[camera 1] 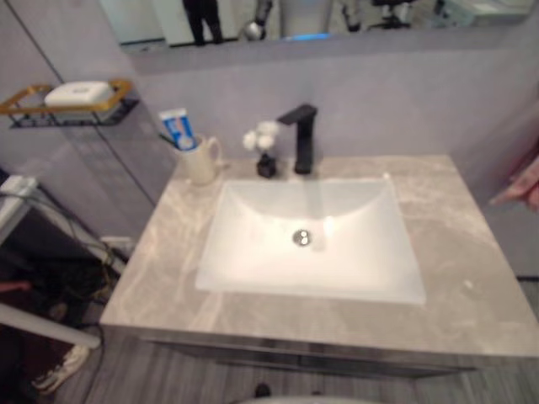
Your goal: Put brush and paste in cup on sink, flatten towel.
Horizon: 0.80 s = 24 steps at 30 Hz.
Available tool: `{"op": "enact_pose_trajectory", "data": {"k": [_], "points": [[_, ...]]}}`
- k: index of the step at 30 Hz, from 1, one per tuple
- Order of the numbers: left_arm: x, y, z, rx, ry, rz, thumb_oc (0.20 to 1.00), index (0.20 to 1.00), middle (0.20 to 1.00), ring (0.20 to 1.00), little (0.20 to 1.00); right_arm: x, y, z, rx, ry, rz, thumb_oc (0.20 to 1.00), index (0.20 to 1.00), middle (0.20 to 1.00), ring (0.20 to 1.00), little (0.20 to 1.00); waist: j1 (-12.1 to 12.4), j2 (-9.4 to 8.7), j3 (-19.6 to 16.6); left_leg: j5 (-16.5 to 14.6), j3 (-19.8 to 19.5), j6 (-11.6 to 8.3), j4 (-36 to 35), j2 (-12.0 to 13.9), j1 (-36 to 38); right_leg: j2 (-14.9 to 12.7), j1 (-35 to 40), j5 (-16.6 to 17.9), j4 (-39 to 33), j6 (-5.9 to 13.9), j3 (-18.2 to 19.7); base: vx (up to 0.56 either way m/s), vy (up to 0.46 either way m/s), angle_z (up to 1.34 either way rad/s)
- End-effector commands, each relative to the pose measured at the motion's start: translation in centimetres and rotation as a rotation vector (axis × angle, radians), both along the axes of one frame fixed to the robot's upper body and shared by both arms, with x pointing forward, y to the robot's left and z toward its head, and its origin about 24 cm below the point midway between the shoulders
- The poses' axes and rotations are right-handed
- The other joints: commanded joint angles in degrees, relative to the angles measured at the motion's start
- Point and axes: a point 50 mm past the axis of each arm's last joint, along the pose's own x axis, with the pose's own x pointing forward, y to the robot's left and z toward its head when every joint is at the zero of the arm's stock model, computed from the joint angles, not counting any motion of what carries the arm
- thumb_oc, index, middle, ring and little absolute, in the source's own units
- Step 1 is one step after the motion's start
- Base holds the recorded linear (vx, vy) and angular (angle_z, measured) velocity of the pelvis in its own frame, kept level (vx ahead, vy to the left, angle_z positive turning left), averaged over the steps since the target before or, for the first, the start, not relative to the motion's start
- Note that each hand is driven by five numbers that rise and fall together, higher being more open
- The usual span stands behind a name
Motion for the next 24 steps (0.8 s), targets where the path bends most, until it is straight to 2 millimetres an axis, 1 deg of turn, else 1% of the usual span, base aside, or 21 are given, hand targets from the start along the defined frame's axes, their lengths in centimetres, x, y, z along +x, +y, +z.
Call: {"op": "enact_pose_trajectory", "data": {"k": [1,2,3,4,6,7,8,9,10,11,12,13,14,15,16,17,18,20,21,23,24], "points": [[-0.2,1.8,0.6,0.106,0.137,-0.16,1.0,1.0,1.0,1.0,1.0,0.3,0.3,-0.2,-0.017,0.03,0.026,1.0,1.0,1.0,1.0,1.0,-1.19,-3.46,-1.2,-4.01,0.73,3.7,0.28,-2.39,-0.11,0.69,-0.91,-3.27,0.24,0.18,4.61,0.03,-0.006,-0.29],[0.7,1.2,0.3,0.104,0.163,-0.276,1.0,1.0,1.0,1.0,1.0,0.6,0.5,-0.3,-0.018,0.035,0.048,1.0,1.0,1.0,1.0,1.0,-1.52,-3.49,-1.28,-4.2,1.31,3.69,0.27,-2.25,0.04,0.78,-1.0,-3.15,0.24,0.2,5.09,0.02,-0.005,-0.24],[2.1,0.1,-0.3,0.083,0.156,-0.42,1.0,1.0,1.0,1.0,1.0,0.8,0.6,-0.3,-0.024,0.031,0.062,1.0,1.0,1.0,1.0,1.0,-1.9,-3.45,-1.37,-4.31,1.73,3.68,0.27,-2.17,0.14,0.89,-1.17,-3.06,0.24,0.25,5.51,0.02,-0.008,-0.35],[2.6,-0.4,-0.5,0.07,0.148,-0.437,1.0,1.0,1.0,1.0,1.0,0.7,0.8,-0.4,-0.018,0.036,0.066,1.0,1.0,1.0,1.0,1.0,-2.04,-3.48,-1.46,-4.39,1.99,3.69,0.27,-2.09,0.1,0.97,-1.35,-3.02,0.24,0.26,5.79,0.01,-0.013,-0.35],[4.4,-1.2,-0.8,0.064,0.104,-0.495,1.0,1.0,1.0,1.0,1.0,0.5,1.2,-0.6,-0.008,0.043,0.073,1.0,1.0,1.0,1.0,1.0,-2.4,-3.61,-1.61,-4.46,2.47,3.64,0.27,-1.95,-0.02,1.1,-1.75,-2.79,0.24,0.3,6.29,0.0,-0.021,-0.28],[5.7,-1.6,-0.9,0.071,0.074,-0.556,1.0,1.0,1.0,1.0,1.0,0.8,1.5,-0.7,0.001,0.033,0.067,1.0,1.0,1.0,1.0,1.0,-2.77,-3.76,-1.54,-4.51,2.9,3.61,0.27,-1.88,-0.21,1.22,-2.14,-2.53,0.24,0.43,6.79,-0.01,-0.019,-0.16],[5.7,-1.7,-0.9,0.071,0.074,-0.557,1.0,1.0,1.0,1.0,1.0,0.8,1.5,-0.7,0.001,0.033,0.067,1.0,1.0,1.0,1.0,1.0,-2.72,-3.75,-1.54,-4.52,2.93,3.61,0.27,-1.87,-0.21,1.23,-2.15,-2.52,0.24,0.43,6.83,-0.03,-0.025,-0.22],[7.0,-2.0,-0.9,0.09,0.054,-0.634,1.0,1.0,1.0,1.0,1.0,1.4,1.7,-0.8,0.008,0.013,0.077,1.0,1.0,1.0,1.0,1.0,-3.0,-4.07,-1.16,-4.41,2.84,3.78,0.28,-1.89,-0.41,1.43,-2.67,-2.16,0.24,0.45,7.65,-0.02,-0.014,-0.2],[7.0,-2.0,-0.9,0.09,0.054,-0.634,1.0,1.0,1.0,1.0,1.0,1.4,1.7,-0.8,0.008,0.013,0.077,1.0,1.0,1.0,1.0,1.0,-2.96,-4.06,-1.15,-4.41,2.88,3.78,0.28,-1.89,-0.4,1.44,-2.67,-2.15,0.24,0.45,7.69,-0.04,-0.02,-0.21],[7.4,-2.0,-0.9,0.101,0.056,-0.651,1.0,1.0,1.0,1.0,1.0,2.0,1.9,-0.8,0.011,0.002,0.093,1.0,1.0,1.0,1.0,1.0,-2.97,-4.3,-0.89,-4.64,2.67,3.9,0.6,-1.95,-0.65,1.6,-2.98,-1.81,0.24,0.46,8.29,-0.05,-0.014,-0.15],[8.3,-2.2,-0.9,0.114,0.035,-0.688,1.0,1.0,1.0,1.0,1.0,2.3,2.0,-0.8,0.013,0.002,0.11,1.0,1.0,1.0,1.0,1.0,-2.89,-4.66,-0.45,-5.0,1.89,4.01,1.77,-2.07,-1.21,1.66,-3.31,-1.69,0.72,0.42,8.72,-0.09,-0.012,-0.42],[9.0,-2.5,-0.9,0.112,0.013,-0.703,1.0,1.0,1.0,1.0,1.0,2.6,1.9,-0.7,0.01,-0.007,0.115,1.0,1.0,1.0,1.0,1.0,-2.55,-5.16,0.16,-6.17,-0.32,4.12,5.2,-2.63,-2.66,1.58,-3.94,-1.68,1.68,0.39,9.45,-0.12,0.011,-0.51],[9.4,-2.7,-0.9,0.105,0.003,-0.704,1.0,1.0,1.0,1.0,1.0,2.9,1.9,-0.7,0.013,-0.013,0.123,1.0,1.0,1.0,1.0,1.0,-2.15,-5.45,0.61,-8.34,-3.13,4.25,8.63,-3.46,-3.58,1.84,-4.36,-1.74,2.38,0.37,10.69,-0.11,0.044,-0.53],[9.5,-2.8,-0.9,0.103,-0.003,-0.699,1.0,1.0,1.0,1.0,1.0,3.1,1.9,-0.7,0.017,-0.017,0.124,1.0,1.0,1.0,1.0,1.0,-2.06,-5.61,0.66,-9.63,-4.53,4.24,9.99,-3.92,-3.66,1.99,-4.63,-1.51,2.61,0.48,11.75,-0.13,0.129,-0.43],[10.4,-2.9,-0.9,0.104,-0.024,-0.705,1.0,1.0,1.0,1.0,1.0,3.2,2.0,-0.7,0.021,-0.018,0.124,1.0,1.0,1.0,1.0,1.0,-2.05,-5.54,0.52,-10.53,-5.87,4.45,11.51,-4.2,-3.81,2.21,-5.76,-0.89,3.45,0.97,13.49,-0.09,0.113,-0.53],[10.4,-2.9,-0.9,0.104,-0.024,-0.705,1.0,1.0,1.0,1.0,1.0,3.2,2.0,-0.7,0.021,-0.018,0.124,1.0,1.0,1.0,1.0,1.0,-2.02,-5.53,0.52,-10.57,-5.84,4.45,11.56,-4.19,-3.83,2.23,-5.78,-0.89,3.47,0.97,13.51,-0.11,0.159,-0.95],[10.8,-3.1,-0.9,0.101,-0.035,-0.711,1.0,1.0,1.0,1.0,1.0,3.4,2.0,-0.7,0.023,-0.019,0.126,1.0,1.0,1.0,1.0,1.0,-2.41,-5.24,0.63,-10.8,-5.74,4.6,12.27,-4.22,-4.03,2.1,-6.28,-0.8,4.13,1.15,13.69,-0.07,0.148,-0.76],[11.1,-3.4,-0.9,0.094,-0.037,-0.738,1.0,1.0,1.0,1.0,1.0,3.1,2.2,-0.9,0.036,0.001,0.134,1.0,1.0,1.0,1.0,1.0,-2.68,-4.59,0.42,-11.48,-4.56,5.38,10.76,-4.08,-2.82,2.08,-6.72,-0.98,5.37,1.6,14.03,-0.12,0.294,-0.16],[11.4,-3.6,-0.9,0.096,-0.041,-0.772,1.0,1.0,1.0,1.0,1.0,3.4,2.5,-1.0,0.047,0.004,0.156,1.0,1.0,1.0,1.0,1.0,-2.81,-3.88,0.7,-11.92,-4.18,6.5,10.42,-4.86,-2.58,1.83,-7.83,-0.66,6.95,2.44,14.95,-0.18,0.391,0.08],[12.1,-3.8,-0.8,0.1,-0.051,-0.817,1.0,1.0,1.0,1.0,1.0,3.7,2.8,-1.0,0.055,-0.008,0.152,1.0,1.0,1.0,1.0,1.0,-2.9,-3.26,1.07,-12.2,-2.62,7.39,10.37,-5.5,-2.83,1.36,-9.32,0.0,7.84,3.75,16.15,-0.17,0.34,-0.43],[12.1,-3.8,-0.8,0.099,-0.051,-0.817,1.0,1.0,1.0,1.0,1.0,3.7,2.8,-1.0,0.055,-0.008,0.152,1.0,1.0,1.0,1.0,1.0,-2.82,-3.25,1.06,-12.23,-2.55,7.4,10.39,-5.49,-2.86,1.38,-9.36,0.01,7.86,3.75,16.23,-0.2,0.339,-0.65]]}}
